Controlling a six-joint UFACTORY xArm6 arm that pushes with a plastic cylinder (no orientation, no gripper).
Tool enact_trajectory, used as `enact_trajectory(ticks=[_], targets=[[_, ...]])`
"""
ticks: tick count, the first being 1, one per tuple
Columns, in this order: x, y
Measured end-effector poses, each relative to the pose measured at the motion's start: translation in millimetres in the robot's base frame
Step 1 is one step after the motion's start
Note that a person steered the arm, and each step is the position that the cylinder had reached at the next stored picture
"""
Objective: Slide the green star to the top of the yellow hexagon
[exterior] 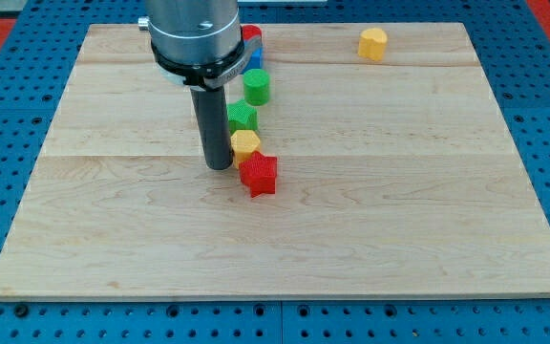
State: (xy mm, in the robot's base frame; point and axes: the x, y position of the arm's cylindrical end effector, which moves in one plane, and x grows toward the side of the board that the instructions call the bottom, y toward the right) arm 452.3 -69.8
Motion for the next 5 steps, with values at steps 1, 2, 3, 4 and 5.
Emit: enact_trajectory(ticks=[1, 2, 3, 4, 5], targets=[[-2, -5], [-10, -47], [-33, -45], [-47, -35], [-74, -20]])
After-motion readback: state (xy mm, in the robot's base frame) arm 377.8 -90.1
